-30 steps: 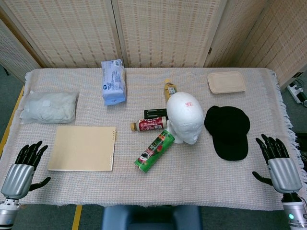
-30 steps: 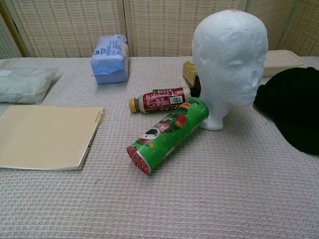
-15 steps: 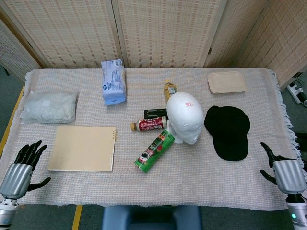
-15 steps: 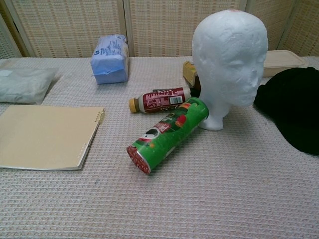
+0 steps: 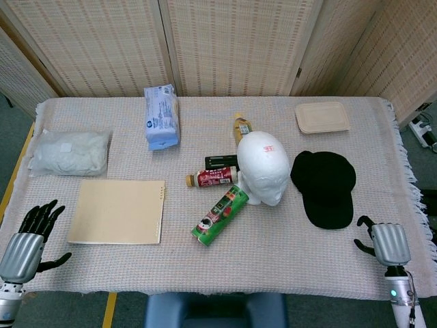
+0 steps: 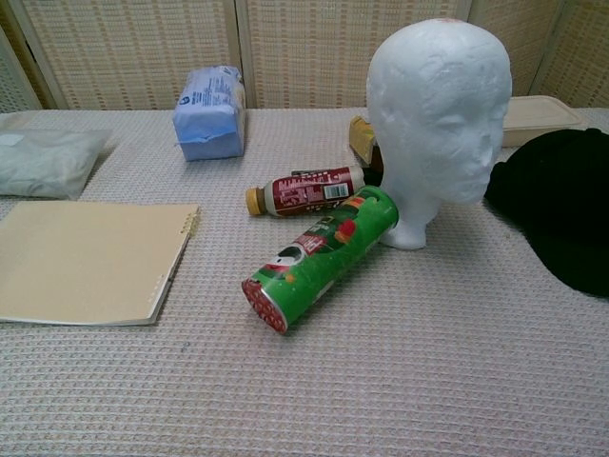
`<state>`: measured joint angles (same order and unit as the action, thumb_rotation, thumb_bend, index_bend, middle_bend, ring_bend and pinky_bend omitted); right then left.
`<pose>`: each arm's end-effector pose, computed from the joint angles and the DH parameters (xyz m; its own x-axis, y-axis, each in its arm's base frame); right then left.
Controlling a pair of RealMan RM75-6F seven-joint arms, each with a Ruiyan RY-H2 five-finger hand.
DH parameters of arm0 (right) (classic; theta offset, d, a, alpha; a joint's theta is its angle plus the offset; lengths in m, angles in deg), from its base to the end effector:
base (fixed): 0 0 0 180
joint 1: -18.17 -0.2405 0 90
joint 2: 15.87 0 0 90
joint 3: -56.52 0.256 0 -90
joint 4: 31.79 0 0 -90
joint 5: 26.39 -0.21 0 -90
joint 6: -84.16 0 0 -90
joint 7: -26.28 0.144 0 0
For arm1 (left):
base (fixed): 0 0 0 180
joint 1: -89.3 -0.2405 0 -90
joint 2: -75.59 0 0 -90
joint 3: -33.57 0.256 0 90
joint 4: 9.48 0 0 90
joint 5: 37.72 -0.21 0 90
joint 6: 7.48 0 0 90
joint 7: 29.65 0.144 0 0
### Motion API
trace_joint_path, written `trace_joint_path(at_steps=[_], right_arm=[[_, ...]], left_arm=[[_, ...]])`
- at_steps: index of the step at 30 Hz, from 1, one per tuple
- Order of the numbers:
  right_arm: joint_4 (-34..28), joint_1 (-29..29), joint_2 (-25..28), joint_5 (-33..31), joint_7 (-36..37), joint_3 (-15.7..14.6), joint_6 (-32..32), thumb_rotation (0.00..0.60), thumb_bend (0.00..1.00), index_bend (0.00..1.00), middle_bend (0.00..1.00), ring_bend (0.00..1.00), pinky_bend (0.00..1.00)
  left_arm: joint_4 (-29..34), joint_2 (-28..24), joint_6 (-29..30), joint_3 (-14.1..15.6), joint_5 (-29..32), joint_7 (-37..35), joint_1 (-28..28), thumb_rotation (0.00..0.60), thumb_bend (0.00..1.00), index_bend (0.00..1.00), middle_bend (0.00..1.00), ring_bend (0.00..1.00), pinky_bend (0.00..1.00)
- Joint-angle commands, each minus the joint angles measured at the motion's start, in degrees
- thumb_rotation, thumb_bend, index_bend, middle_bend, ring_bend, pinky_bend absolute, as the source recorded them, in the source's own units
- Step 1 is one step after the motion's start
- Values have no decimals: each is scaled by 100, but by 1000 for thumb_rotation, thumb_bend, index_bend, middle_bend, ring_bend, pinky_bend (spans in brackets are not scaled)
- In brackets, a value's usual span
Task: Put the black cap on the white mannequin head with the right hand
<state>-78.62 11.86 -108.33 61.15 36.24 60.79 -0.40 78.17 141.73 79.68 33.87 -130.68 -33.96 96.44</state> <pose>-0.3873 -0.1984 0.0751 0.5048 0.0323 0.8626 -0.8631 0.0044 0.5050 -0.3034 0.1816 0.1453 0.3791 0.0114 0.9253 0.9138 -0.1624 -0.3723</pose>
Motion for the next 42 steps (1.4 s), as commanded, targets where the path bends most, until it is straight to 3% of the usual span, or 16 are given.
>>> trace_joint_path(at_steps=[1, 18, 42], right_arm=[[359, -86, -288, -66, 172, 72, 18, 600, 43, 496, 1000, 1000, 1000], [1907, -400, -1313, -44, 393, 22, 177, 600, 102, 492, 1000, 1000, 1000], [2668, -622, -1872, -159, 637, 53, 375, 600, 199, 469, 1000, 1000, 1000]], left_arm=[[-2, 0, 3, -2, 2, -5, -2, 600, 174, 46, 0, 0, 41], [-4, -16, 68, -30, 10, -53, -26, 600, 173, 46, 0, 0, 43], [30, -70, 131, -97, 118, -40, -84, 600, 174, 46, 0, 0, 43]])
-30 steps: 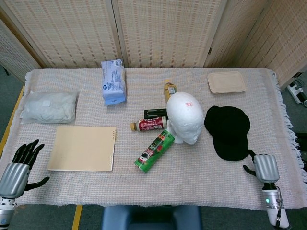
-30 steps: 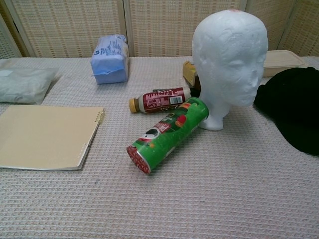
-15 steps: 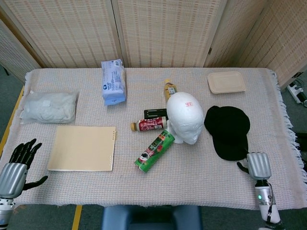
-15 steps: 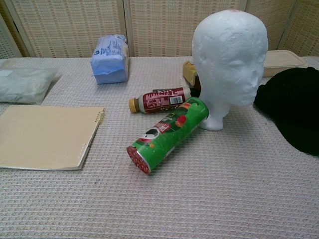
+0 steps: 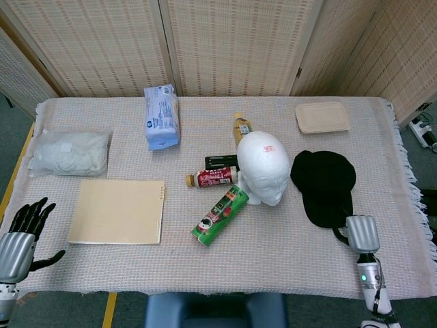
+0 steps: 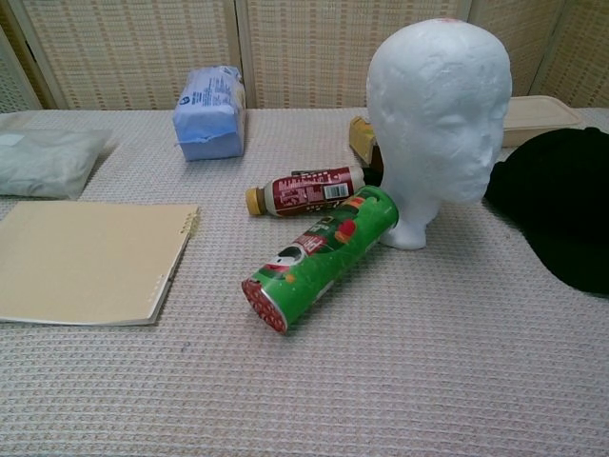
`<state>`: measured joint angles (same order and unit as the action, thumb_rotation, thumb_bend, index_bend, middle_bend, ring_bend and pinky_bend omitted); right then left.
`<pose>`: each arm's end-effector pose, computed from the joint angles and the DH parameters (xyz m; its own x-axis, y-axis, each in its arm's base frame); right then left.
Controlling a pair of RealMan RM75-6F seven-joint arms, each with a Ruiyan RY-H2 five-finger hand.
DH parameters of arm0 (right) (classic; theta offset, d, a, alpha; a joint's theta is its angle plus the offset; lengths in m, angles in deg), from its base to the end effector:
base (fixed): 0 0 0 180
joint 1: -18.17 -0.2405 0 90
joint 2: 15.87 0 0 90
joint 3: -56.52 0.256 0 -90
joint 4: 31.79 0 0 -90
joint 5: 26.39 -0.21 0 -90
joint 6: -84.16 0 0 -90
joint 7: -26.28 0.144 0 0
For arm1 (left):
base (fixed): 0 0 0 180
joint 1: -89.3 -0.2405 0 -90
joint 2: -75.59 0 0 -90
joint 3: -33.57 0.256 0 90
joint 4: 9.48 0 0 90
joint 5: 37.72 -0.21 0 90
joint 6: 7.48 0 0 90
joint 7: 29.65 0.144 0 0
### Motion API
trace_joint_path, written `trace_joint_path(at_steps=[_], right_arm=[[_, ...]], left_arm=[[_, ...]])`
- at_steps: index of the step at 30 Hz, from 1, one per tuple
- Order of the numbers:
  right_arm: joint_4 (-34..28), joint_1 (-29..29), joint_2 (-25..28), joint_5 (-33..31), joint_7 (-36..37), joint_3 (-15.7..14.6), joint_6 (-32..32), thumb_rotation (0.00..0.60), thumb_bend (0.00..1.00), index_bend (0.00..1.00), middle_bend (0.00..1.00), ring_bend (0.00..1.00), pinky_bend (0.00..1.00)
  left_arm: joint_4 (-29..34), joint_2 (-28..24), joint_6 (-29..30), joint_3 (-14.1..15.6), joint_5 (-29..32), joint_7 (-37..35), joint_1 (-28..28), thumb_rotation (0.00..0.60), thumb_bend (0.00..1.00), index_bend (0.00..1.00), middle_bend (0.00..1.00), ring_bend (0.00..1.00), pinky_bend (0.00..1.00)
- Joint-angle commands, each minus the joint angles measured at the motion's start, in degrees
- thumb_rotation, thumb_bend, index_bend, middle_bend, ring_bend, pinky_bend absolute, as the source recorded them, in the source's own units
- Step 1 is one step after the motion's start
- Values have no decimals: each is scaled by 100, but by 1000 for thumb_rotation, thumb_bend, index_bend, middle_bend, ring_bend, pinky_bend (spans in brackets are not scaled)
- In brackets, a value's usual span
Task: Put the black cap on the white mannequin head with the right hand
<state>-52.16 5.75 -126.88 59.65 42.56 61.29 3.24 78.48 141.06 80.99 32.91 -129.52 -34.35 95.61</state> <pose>-0.3828 -0.2352 0.0135 0.5217 0.0317 0.8526 -0.8529 -0.0072 0.5221 -0.3058 0.1810 0.1550 0.3729 -0.0235 0.9276 0.9186 -0.1314 -0.3726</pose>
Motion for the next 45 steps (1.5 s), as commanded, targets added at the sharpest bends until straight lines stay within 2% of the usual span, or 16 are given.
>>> trace_joint_path(at_steps=[1, 13, 19, 26, 32, 39, 45], right_arm=[[34, -16, -26, -14, 9, 5, 20, 600, 200, 468, 1000, 1000, 1000], [162, -73, -168, -104, 114, 66, 67, 600, 204, 440, 1000, 1000, 1000], [187, -154, -237, -163, 226, 130, 106, 600, 272, 450, 1000, 1000, 1000], [136, -244, -239, -264, 450, 270, 0, 600, 349, 541, 1000, 1000, 1000], [-64, -329, -127, -403, 706, 486, -229, 600, 351, 588, 1000, 1000, 1000], [-404, -457, 37, -631, 1095, 869, -627, 600, 352, 716, 1000, 1000, 1000], [-707, -481, 259, -704, 1089, 985, -718, 600, 351, 774, 1000, 1000, 1000]], left_arm=[[-1, -4, -2, -2, 3, -2, -2, 600, 174, 46, 0, 0, 43], [58, -47, -86, -34, 106, 4, 9, 600, 173, 45, 0, 0, 43], [32, -31, -33, -81, 129, -20, 0, 600, 173, 46, 0, 0, 43], [0, -3, 101, -149, 152, 6, -39, 600, 173, 44, 0, 0, 43], [-21, 30, 186, -200, 166, 9, -60, 600, 174, 16, 0, 0, 43], [-20, 36, 260, -244, 178, -46, -82, 600, 173, 11, 0, 0, 44], [-26, 37, 260, -239, 158, -55, -83, 600, 173, 10, 0, 0, 44]])
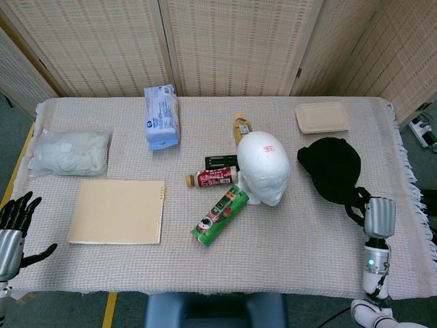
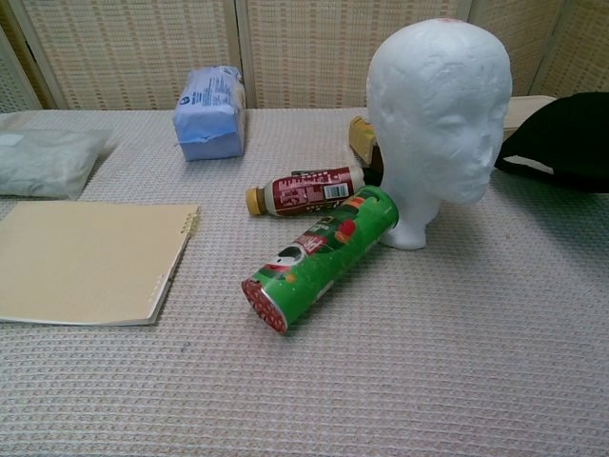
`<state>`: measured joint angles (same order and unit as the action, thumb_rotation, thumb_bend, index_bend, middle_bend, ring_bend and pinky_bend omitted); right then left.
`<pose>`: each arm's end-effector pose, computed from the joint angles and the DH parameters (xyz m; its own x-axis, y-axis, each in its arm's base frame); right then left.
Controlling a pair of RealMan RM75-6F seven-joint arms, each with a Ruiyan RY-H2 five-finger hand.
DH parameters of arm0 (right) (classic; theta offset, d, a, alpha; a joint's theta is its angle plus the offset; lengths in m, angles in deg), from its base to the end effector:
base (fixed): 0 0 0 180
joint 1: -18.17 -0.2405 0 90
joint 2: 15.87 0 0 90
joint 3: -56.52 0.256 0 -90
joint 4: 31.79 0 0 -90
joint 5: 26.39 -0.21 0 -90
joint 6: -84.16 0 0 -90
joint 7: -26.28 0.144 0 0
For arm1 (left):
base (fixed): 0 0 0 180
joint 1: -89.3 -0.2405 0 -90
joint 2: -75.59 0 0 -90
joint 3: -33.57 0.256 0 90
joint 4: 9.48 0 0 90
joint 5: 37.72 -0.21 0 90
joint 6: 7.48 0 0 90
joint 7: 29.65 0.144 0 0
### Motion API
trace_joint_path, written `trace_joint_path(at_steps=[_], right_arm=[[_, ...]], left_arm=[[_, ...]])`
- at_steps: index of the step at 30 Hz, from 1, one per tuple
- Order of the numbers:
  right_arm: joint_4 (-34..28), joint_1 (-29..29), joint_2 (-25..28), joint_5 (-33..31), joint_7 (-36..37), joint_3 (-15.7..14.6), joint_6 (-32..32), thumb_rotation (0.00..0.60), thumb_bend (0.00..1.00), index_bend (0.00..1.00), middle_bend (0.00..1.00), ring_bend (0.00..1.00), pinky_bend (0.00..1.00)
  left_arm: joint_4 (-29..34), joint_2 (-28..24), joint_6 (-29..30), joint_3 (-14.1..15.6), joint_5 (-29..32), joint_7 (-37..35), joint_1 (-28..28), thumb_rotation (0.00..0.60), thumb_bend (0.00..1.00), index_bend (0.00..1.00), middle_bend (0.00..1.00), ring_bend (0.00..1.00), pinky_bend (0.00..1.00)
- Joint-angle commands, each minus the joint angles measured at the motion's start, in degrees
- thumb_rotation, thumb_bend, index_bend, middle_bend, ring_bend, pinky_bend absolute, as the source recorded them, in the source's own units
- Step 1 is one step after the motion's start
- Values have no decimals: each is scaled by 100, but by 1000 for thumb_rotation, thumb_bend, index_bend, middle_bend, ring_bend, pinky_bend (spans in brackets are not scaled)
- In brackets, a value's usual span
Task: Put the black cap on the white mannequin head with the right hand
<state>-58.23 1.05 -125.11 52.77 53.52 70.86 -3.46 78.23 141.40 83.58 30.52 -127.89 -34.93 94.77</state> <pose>-0.3599 -0.2727 0.0557 0.2199 0.3267 0.9192 -0.9748 0.0372 0.2200 -0.3061 0.1848 0.1669 0.3521 -0.1053 0.9300 0.9272 -0.0963 -0.3619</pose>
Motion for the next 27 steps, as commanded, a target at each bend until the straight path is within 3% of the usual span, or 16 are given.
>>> trace_joint_path(at_steps=[1, 16, 27], right_arm=[[-143, -13, 113, -14, -13, 36, -76, 600, 351, 778, 1000, 1000, 1000], [-1382, -262, 986, -205, -418, 643, -600, 600, 351, 820, 1000, 1000, 1000], [-2889, -891, 1819, 216, -1590, 964, -960, 600, 352, 822, 1000, 1000, 1000]], left_arm=[[-3, 7, 0, 1, -9, 6, 1, 600, 173, 10, 0, 0, 44], [-8, 15, -61, 22, -26, 18, 16, 600, 174, 10, 0, 0, 44], [4, 26, -103, 20, 9, 56, 21, 600, 173, 10, 0, 0, 44]])
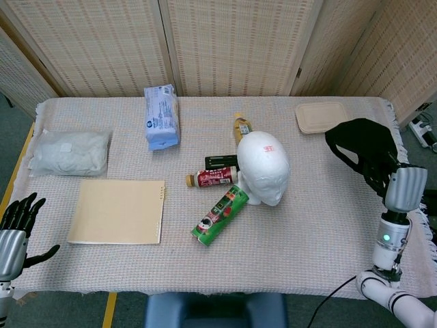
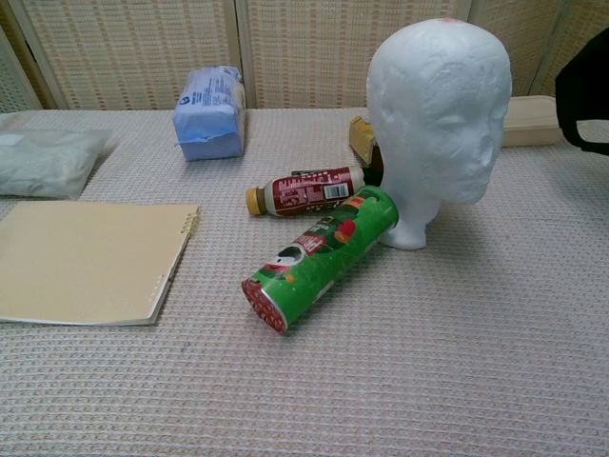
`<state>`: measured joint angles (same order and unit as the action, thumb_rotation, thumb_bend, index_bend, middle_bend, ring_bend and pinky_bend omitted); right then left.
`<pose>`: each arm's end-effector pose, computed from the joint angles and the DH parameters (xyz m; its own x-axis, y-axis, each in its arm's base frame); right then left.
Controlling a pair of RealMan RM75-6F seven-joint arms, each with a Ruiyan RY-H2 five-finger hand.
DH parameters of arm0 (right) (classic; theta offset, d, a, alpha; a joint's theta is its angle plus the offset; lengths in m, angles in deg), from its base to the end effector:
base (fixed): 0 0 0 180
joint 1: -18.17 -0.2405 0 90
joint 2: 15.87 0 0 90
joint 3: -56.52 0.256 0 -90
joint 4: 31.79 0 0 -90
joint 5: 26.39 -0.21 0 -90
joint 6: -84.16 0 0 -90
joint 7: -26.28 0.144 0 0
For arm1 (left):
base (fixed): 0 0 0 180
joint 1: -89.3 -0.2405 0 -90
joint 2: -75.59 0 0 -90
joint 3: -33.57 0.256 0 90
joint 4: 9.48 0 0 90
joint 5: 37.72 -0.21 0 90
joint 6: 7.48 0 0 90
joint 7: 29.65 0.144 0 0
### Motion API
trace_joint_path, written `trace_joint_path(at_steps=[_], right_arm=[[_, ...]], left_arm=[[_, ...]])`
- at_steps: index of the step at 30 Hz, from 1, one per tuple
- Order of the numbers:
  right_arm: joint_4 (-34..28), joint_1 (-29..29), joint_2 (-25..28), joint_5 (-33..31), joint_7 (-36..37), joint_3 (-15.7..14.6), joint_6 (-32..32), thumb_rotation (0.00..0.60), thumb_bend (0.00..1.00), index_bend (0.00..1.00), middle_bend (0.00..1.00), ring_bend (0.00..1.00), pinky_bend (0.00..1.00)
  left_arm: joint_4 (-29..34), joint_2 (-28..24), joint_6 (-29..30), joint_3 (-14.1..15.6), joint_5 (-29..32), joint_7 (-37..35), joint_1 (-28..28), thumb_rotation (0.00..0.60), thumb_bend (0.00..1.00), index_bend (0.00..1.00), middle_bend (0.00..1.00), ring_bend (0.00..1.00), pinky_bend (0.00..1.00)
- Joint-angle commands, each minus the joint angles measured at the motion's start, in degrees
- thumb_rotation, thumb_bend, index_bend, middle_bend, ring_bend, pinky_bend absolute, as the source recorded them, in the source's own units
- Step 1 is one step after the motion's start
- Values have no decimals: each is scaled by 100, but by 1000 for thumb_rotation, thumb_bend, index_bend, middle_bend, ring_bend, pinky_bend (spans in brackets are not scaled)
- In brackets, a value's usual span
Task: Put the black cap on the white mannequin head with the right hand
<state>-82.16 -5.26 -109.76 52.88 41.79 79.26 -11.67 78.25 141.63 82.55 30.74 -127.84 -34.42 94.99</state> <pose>-0.2908 -0.3237 0.1448 0.1485 0.5878 0.7953 -0.9636 -0.0947 0.2499 -0.3066 0.1855 0.1628 0.3586 -0.0857 0.9295 0.9256 -0.0965 -0.3660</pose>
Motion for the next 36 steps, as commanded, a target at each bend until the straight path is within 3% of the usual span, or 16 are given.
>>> trace_joint_path(at_steps=[1, 14, 25, 36], right_arm=[[-641, -323, 344, 264, -523, 143, -164, 600, 351, 822, 1000, 1000, 1000], [-2291, -1185, 758, 1537, -2101, -27, -305, 600, 351, 822, 1000, 1000, 1000], [-2349, -1087, 638, 2090, -2355, -701, -341, 600, 351, 823, 1000, 1000, 1000], [-2206, -738, 638, 2322, -2011, -1326, -360, 600, 352, 827, 1000, 1000, 1000]], left_arm=[[2, 5, 1, -2, 5, 8, -2, 600, 173, 10, 0, 0, 44], [-31, 67, 25, -14, -4, 122, -3, 600, 173, 9, 0, 0, 44], [-54, 98, 11, -27, 13, 153, 6, 600, 173, 10, 0, 0, 44], [1, 100, -6, 34, -58, 191, 1, 600, 172, 10, 0, 0, 49]])
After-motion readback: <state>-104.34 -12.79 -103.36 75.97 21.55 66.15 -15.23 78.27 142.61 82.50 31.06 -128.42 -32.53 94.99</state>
